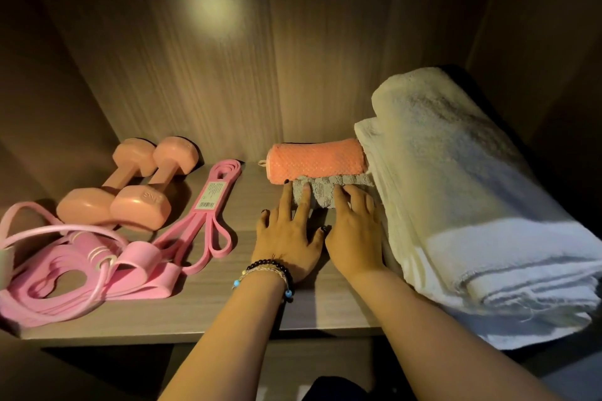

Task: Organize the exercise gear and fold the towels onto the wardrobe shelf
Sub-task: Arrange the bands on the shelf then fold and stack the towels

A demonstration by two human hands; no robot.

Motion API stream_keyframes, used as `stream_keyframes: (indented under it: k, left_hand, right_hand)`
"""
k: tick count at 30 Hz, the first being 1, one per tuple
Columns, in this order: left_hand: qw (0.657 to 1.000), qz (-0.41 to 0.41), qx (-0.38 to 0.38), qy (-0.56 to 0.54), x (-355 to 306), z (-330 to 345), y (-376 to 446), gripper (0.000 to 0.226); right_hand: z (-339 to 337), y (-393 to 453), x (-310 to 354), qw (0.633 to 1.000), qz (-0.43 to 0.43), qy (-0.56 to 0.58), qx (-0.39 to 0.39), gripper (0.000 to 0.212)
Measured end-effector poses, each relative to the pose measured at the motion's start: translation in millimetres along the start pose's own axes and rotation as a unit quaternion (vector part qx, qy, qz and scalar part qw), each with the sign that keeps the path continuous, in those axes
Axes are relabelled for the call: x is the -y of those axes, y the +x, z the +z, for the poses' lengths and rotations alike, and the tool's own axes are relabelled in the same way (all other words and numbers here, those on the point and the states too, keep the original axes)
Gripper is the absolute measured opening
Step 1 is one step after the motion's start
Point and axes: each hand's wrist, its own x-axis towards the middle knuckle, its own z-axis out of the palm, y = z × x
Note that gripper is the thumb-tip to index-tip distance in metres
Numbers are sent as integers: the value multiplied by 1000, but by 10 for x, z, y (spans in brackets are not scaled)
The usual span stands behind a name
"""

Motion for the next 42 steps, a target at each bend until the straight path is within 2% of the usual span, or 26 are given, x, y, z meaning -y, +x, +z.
stream_keyframes:
  k: [6,8,10,13,16,18,21,26,29,34,38,42]
  left_hand:
    - [1000,5,23,0,49,63,140,74]
    - [1000,19,2,-23,60,39,204,71]
    - [995,14,-32,-93,88,2,269,69]
    - [973,-52,-83,-207,137,-27,371,55]
    - [973,-104,-82,-189,155,-16,474,30]
    - [972,-125,-90,-179,156,1,537,26]
    - [975,-128,-114,-143,156,39,595,25]
    - [975,-106,-160,-111,131,71,514,40]
    - [977,-103,-151,-112,110,64,387,50]
    - [977,-76,-109,-164,45,19,77,64]
    - [992,-89,-42,-80,-8,-9,-254,64]
    - [994,-106,23,19,-115,-95,-574,56]
  right_hand:
    - [-5,49,-16,997,14,3,77,71]
    - [1,75,-43,996,21,15,88,72]
    - [-6,89,-59,995,28,41,81,69]
    - [-28,84,-59,994,44,86,50,67]
    - [0,60,-44,997,29,71,19,68]
    - [25,57,-40,997,23,70,11,64]
    - [51,64,-40,998,19,57,24,60]
    - [63,55,-47,998,11,40,50,61]
    - [18,25,-43,998,14,38,38,60]
    - [-111,-87,-2,990,8,49,128,69]
    - [-361,-263,42,976,48,14,214,69]
    - [-592,-582,99,962,4,-23,272,62]
